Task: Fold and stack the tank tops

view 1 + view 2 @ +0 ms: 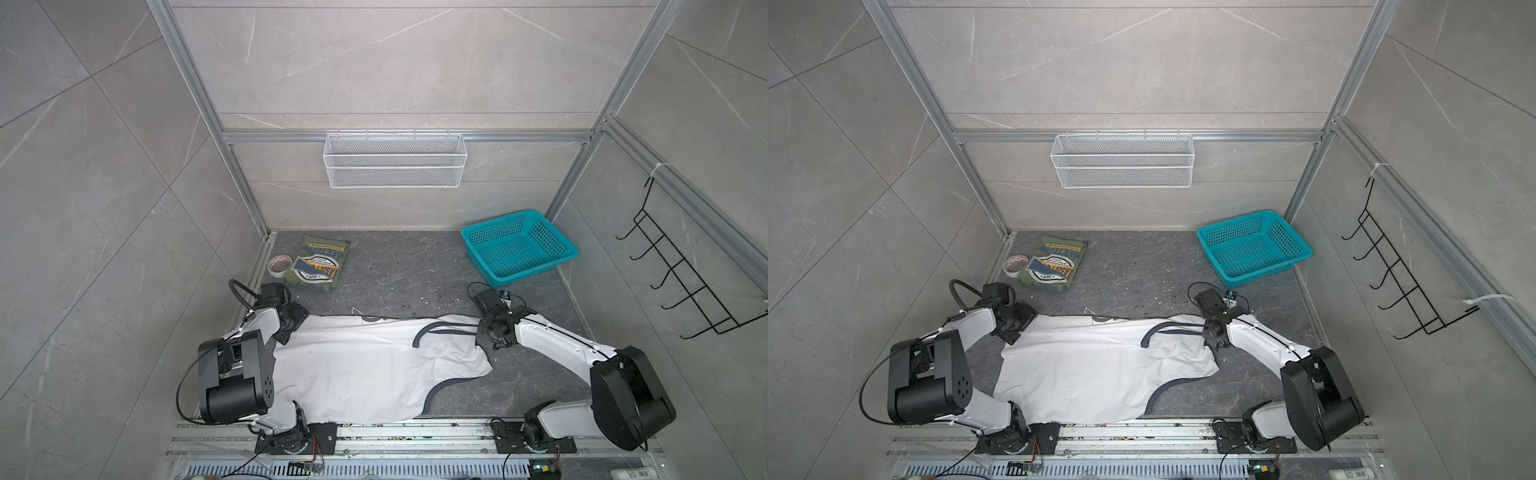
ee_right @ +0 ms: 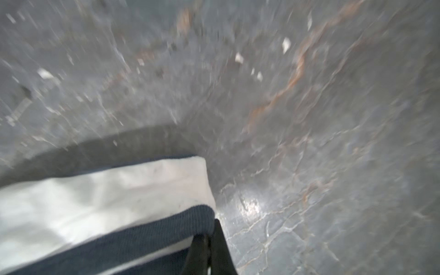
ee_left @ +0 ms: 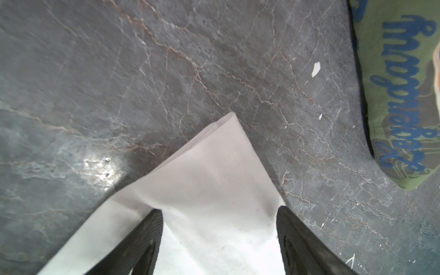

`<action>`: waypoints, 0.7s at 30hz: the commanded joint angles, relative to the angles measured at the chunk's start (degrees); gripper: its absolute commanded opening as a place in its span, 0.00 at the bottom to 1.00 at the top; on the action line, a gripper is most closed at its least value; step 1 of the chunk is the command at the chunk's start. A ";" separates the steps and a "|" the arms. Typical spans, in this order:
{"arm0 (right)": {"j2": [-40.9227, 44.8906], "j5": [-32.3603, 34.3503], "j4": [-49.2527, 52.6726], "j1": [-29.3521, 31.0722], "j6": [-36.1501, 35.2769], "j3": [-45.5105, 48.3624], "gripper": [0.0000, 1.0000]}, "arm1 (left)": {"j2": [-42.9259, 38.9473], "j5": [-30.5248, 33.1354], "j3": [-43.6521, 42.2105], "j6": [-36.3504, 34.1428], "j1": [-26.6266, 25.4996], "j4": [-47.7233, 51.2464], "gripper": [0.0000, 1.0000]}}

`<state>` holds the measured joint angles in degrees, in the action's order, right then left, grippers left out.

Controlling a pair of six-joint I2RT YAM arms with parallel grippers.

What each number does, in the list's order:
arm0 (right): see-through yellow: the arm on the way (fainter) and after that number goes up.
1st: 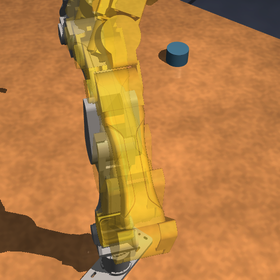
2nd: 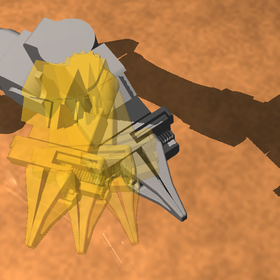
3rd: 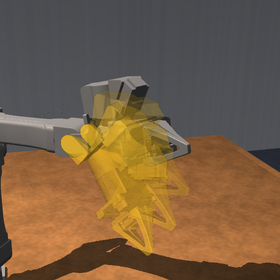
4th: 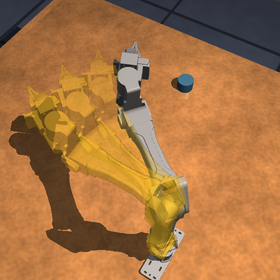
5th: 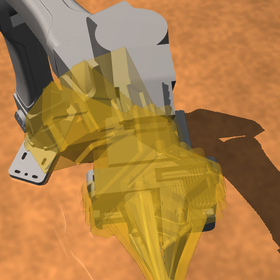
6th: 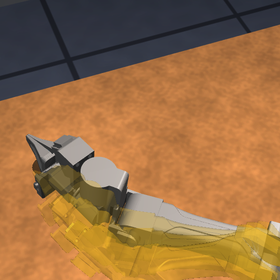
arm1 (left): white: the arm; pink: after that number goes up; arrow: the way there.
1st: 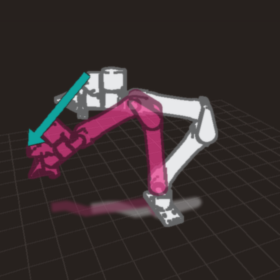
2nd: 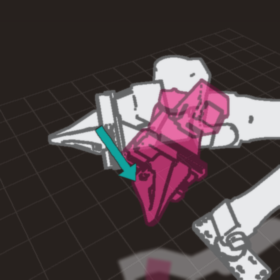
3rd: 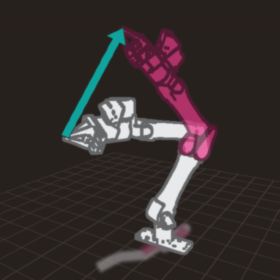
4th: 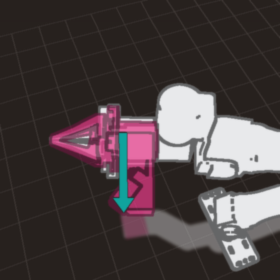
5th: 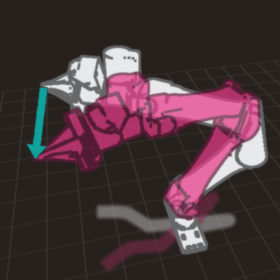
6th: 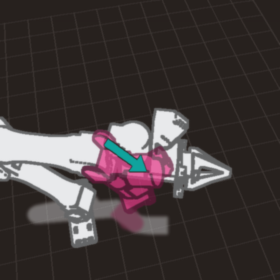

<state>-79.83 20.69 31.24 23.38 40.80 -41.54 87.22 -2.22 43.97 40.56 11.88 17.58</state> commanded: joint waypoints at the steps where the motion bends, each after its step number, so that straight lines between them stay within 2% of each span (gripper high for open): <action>1: 0.11 -2.01 -4.20 -0.60 2.23 -0.15 0.09 | 2.34 1.15 -0.54 0.52 1.13 2.07 0.79; 5: -2.51 -0.09 -0.85 -2.96 3.59 -4.42 0.11 | 2.02 1.58 -0.07 -0.10 1.13 2.45 0.80; 10: -8.17 -3.79 -5.45 -9.57 2.06 -6.12 0.10 | 2.70 -0.72 -0.09 -0.90 1.13 1.37 0.83; 14: -12.62 -6.67 -7.11 -11.79 1.46 -7.80 0.14 | 3.90 -3.59 0.15 -1.40 0.97 0.18 0.84; 15: -13.05 -7.49 -7.05 -12.10 1.38 -8.18 0.17 | 3.92 -4.41 0.23 -1.62 0.84 -0.17 0.85; 19: -9.44 -8.76 -4.72 -12.22 -0.15 -8.47 0.47 | -0.03 -4.78 0.57 -1.25 0.28 1.09 0.86; 21: -5.70 -9.49 -2.69 -12.13 -2.15 -8.60 0.56 | -3.41 -4.20 1.54 -0.67 -0.37 2.76 0.88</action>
<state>-90.48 12.12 25.36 11.27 40.80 -48.64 87.22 -5.39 45.04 40.16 12.01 17.98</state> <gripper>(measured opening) 0.544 0.878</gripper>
